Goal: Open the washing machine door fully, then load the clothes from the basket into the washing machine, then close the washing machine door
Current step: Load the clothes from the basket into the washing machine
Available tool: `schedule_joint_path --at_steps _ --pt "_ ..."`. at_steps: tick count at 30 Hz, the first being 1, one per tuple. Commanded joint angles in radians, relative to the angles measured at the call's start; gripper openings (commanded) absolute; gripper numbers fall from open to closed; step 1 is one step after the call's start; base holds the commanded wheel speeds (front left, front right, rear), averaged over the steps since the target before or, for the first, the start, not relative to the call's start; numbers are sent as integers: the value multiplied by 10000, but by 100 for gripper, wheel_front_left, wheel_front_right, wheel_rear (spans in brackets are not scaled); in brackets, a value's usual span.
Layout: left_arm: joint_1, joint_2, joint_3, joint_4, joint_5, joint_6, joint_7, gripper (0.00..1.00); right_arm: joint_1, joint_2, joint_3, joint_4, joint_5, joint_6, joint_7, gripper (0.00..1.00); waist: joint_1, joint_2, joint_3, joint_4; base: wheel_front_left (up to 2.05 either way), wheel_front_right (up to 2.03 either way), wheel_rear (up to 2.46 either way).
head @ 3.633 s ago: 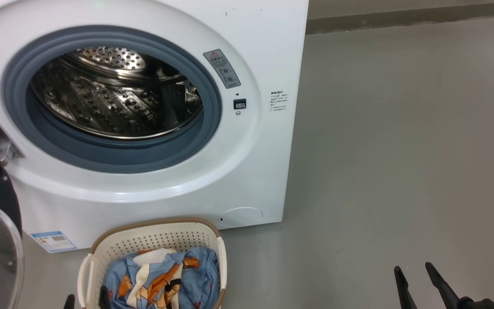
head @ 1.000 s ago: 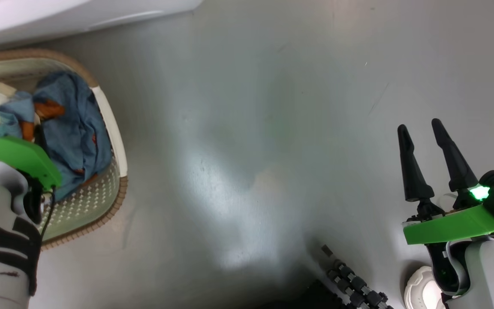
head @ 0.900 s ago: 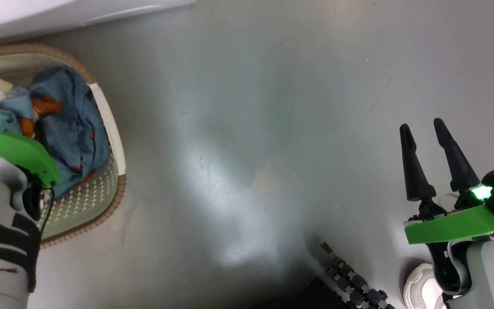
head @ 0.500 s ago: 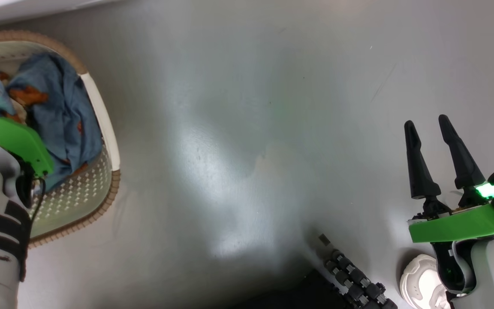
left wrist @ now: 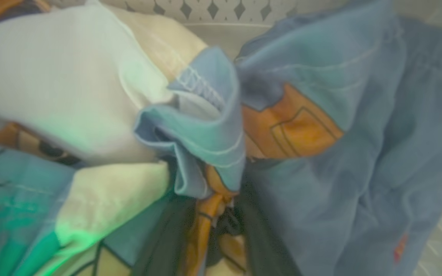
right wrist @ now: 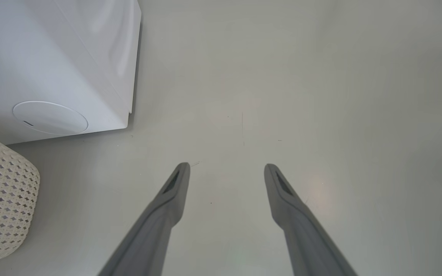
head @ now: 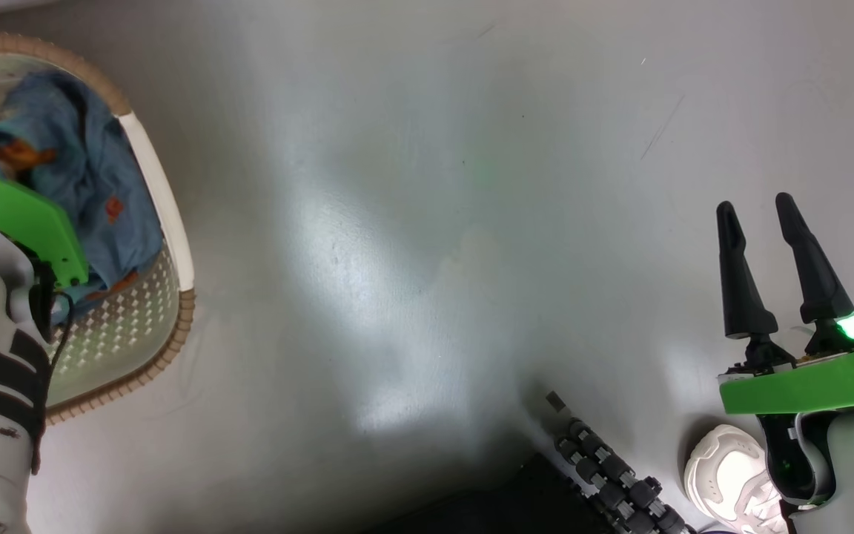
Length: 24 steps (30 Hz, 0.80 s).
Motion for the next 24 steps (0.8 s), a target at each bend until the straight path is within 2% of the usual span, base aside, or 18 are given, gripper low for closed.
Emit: schedule_joint_path --at_steps 1,9,17,20,24 --pt "243 267 63 2 69 90 -83 0 385 -208 61 -173 123 16 -48 100 0 0 28 8 0 0 0" --pt "377 69 248 -35 -252 147 -1014 0 324 -204 -108 -116 164 16 -48 100 0 0 -103 271 0 0 0" --pt "1086 -409 354 -505 -482 144 -2204 0 203 -250 -115 -140 158 16 -48 100 0 0 -688 858 0 0 0" --pt "1547 -609 496 -1113 -589 187 -2291 0 196 -274 -121 -157 127 16 -48 100 0 0 -989 1073 0 0 0" --pt "2613 -810 747 -3149 -388 539 -2301 0 239 -294 -192 -150 89 16 -48 100 0 0 -1473 1358 0 0 0"
